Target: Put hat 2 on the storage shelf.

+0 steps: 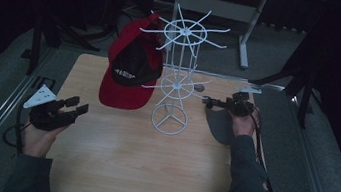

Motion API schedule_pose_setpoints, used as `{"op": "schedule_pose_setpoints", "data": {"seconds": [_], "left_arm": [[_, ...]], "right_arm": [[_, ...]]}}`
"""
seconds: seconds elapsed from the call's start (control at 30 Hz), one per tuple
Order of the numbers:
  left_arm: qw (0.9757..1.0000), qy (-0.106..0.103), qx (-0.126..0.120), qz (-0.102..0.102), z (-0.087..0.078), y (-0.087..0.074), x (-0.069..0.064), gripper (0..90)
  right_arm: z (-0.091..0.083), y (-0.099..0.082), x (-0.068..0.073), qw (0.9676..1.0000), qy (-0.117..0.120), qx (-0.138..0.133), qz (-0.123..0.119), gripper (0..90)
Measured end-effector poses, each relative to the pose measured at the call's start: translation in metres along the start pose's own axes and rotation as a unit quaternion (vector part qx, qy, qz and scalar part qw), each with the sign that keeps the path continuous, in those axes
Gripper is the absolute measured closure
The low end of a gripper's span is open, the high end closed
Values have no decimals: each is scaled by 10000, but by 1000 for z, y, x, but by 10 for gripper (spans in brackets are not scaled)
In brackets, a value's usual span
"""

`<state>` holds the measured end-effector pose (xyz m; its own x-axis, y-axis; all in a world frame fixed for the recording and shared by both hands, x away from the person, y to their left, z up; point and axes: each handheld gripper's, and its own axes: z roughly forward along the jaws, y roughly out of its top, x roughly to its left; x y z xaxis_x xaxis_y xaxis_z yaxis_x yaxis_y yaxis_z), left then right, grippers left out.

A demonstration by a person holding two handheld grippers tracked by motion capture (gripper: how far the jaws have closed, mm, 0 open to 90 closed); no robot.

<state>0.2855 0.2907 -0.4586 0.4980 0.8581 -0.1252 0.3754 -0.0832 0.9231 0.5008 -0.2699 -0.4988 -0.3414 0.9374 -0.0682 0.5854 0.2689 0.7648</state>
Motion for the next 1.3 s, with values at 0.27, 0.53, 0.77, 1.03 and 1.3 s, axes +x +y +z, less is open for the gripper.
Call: {"op": "schedule_pose_setpoints", "data": {"seconds": [0.27, 0.53, 0.77, 1.03, 1.3], "left_arm": [[10000, -29, 66, -22, 4, -3, -1, 506], [10000, -53, 68, -27, 5, -3, -4, 503], [9999, -52, 93, -18, 5, -3, -4, 500], [9999, -75, 116, -9, 8, -2, -7, 499], [9999, -59, 104, -29, 7, -3, -5, 498]], "right_arm": [[6, -8, 3, 9974, -13, 626, -365, 899], [-24, -27, 17, 9911, 26, 1028, -842, 882], [-47, -56, 25, 9904, 178, 1108, -813, 871], [-57, -47, 34, 9923, 449, 727, -898, 752], [-36, -36, 52, 9891, 546, 886, -1043, 693]]}}
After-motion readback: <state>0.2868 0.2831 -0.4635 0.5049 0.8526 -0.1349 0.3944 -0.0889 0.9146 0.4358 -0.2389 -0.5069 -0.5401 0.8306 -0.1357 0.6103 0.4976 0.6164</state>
